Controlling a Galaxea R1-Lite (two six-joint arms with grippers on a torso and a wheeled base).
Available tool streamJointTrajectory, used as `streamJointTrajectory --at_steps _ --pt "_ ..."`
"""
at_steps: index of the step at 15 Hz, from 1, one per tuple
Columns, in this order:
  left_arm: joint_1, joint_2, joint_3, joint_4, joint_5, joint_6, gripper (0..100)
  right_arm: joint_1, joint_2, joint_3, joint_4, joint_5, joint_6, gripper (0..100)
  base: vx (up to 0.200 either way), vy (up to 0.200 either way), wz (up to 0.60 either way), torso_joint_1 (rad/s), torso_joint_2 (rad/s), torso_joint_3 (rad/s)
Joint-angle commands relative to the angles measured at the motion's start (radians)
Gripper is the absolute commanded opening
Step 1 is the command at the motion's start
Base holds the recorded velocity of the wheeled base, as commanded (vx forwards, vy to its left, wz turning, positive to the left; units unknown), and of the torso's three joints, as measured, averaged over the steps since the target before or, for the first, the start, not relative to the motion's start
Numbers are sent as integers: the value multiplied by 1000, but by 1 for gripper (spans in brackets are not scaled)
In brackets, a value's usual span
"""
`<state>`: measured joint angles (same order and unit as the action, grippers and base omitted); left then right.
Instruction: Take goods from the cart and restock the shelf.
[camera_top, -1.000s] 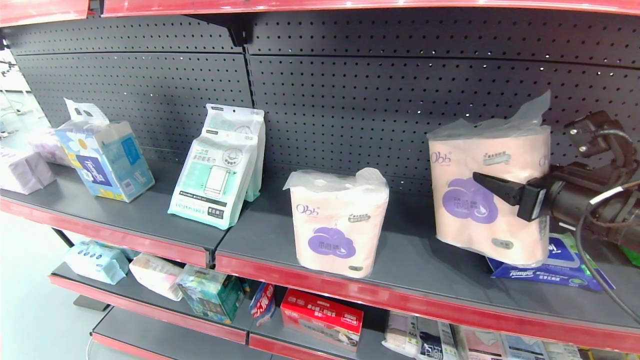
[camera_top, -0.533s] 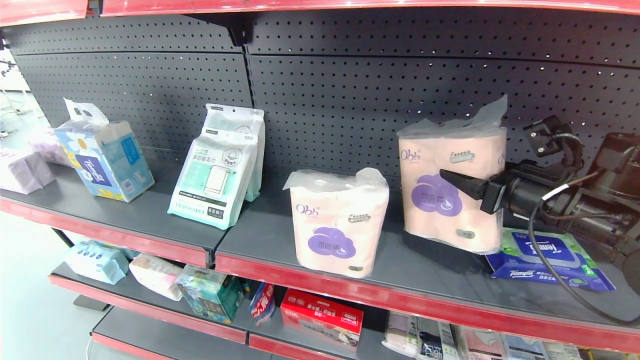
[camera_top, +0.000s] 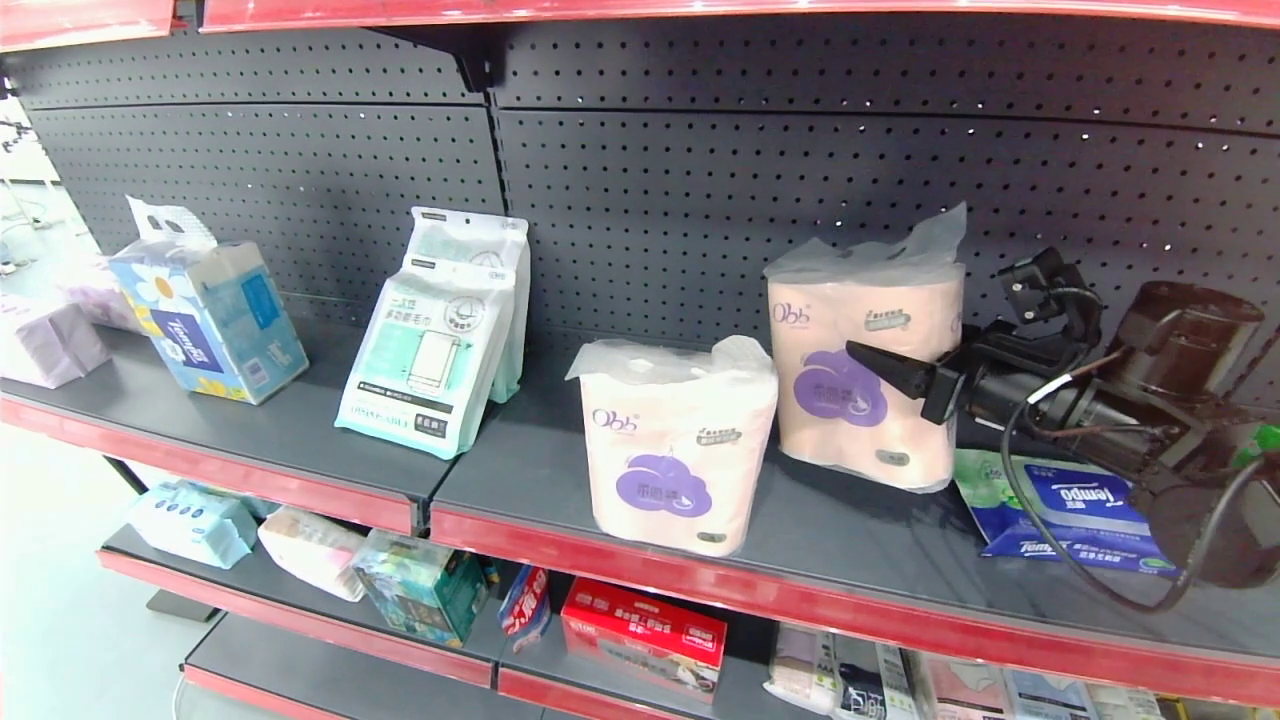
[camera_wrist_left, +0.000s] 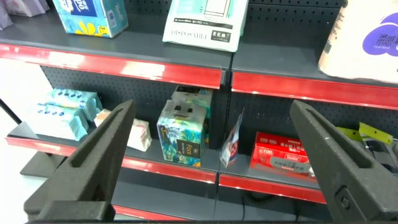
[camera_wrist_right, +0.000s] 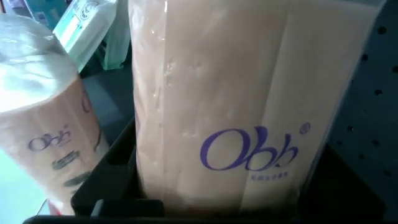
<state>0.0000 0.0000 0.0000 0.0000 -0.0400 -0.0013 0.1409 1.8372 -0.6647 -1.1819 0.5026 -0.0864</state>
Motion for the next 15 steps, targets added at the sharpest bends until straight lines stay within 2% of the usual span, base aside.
streamJointTrajectory --at_steps 1,4,6,10,15 --pt "0 0 0 0 0 0 100 6 60 -18 -16 1 0 0 0 0 0 0 0 0" --pt "0 0 0 0 0 0 100 17 111 -69 -54 7 50 0 0 0 0 0 0 0" --pt "0 0 0 0 0 0 100 49 149 -76 -137 34 123 0 0 0 0 0 0 0" --pt "0 0 0 0 0 0 100 88 226 -81 -245 36 129 0 0 0 0 0 0 0" --pt "0 0 0 0 0 0 100 94 304 -161 -265 37 122 0 0 0 0 0 0 0"
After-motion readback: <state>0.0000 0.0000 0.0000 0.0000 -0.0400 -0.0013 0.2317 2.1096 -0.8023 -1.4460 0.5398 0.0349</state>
